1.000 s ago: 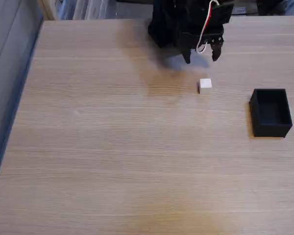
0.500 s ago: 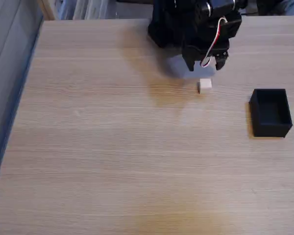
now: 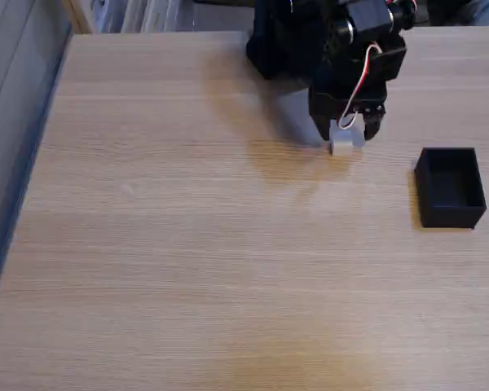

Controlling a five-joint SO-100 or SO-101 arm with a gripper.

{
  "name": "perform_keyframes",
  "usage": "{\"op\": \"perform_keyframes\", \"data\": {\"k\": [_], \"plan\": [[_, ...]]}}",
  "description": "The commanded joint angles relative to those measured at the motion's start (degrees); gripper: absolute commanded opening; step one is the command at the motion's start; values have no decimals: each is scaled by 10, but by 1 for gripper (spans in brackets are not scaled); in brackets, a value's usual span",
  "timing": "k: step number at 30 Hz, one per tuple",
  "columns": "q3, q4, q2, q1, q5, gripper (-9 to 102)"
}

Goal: Pick a white block and place it in the black box.

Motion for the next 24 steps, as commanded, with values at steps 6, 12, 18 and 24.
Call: {"op": "perform_keyframes", "data": {"k": [6,12,18,24], "plan": [[15,-25,-2,-4,24,27],[29,-37,-3,-3,31,27],[35,-40,-2,-1,36,28],[44,-39,-2,9,31,27]]}}
